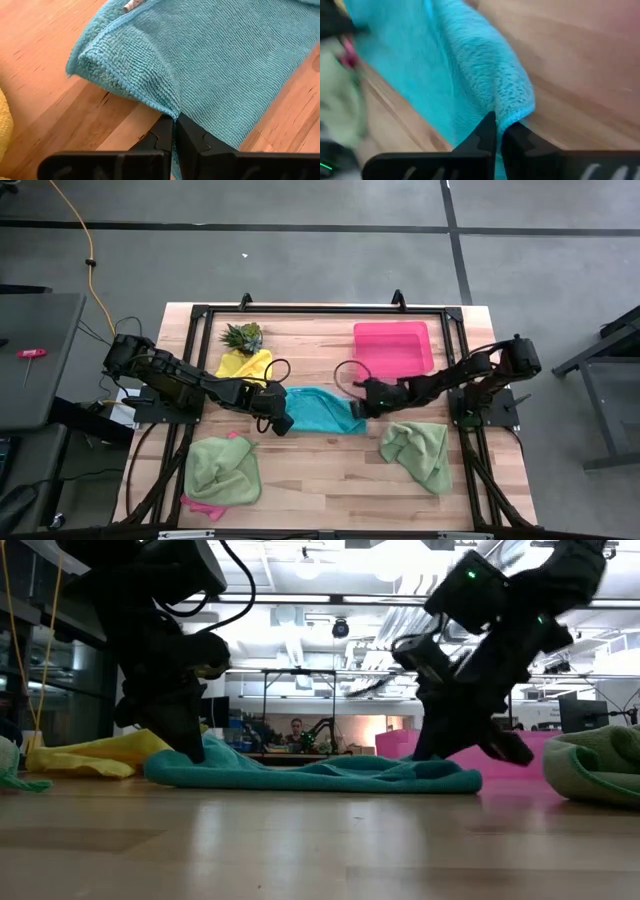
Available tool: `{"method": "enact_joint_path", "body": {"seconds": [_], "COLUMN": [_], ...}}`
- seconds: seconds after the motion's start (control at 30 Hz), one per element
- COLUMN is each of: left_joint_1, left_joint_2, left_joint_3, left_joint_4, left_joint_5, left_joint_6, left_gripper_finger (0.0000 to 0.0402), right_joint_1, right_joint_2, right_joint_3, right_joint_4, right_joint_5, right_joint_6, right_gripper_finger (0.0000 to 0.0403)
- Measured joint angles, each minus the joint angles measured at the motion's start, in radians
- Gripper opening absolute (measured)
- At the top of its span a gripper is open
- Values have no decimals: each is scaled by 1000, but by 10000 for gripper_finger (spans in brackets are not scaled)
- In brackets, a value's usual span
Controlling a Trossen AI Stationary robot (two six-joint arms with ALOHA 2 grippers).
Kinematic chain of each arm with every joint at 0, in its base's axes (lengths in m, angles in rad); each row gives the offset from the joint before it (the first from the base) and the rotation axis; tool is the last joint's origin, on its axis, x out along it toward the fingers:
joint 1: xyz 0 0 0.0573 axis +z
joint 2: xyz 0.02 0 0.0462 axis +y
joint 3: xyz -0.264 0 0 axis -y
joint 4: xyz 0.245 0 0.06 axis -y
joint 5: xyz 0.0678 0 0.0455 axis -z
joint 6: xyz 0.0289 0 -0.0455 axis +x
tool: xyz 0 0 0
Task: Fold microfiber towels
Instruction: Fold the blue microfiber cloth
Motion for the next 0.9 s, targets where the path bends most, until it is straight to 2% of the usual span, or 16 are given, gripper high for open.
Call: {"method": "enact_joint_path", "body": {"seconds": [0.13, 0.23, 0.37, 0.43, 0.5, 0.73, 0.9], "left_joint_1": [0, 0, 0, 0, 0, 0, 1], "left_joint_2": [0, 0, 0, 0, 0, 0, 0], "left_joint_3": [0, 0, 0, 0, 0, 0, 0], "left_joint_4": [0, 0, 0, 0, 0, 2, 3], "left_joint_5": [0, 0, 0, -1, -9, -23, -23], "left_joint_6": [0, 0, 0, 0, 0, 0, 0], "left_gripper_finger": [1, 1, 1, 1, 1, 1, 1], "right_joint_1": [16, 29, 52, 59, 62, 65, 68], "right_joint_2": [0, 0, -1, -1, -1, 9, 9], "right_joint_3": [134, 234, 329, 342, 336, 263, 239], "right_joint_4": [-230, -374, -511, -534, -554, -590, -601], "right_joint_5": [34, 121, 248, 248, 209, 154, 48], "right_joint_6": [-249, -423, -621, -683, -693, -580, -608], "right_gripper_finger": [7, 2, 3, 1, 2, 6, 54]}}
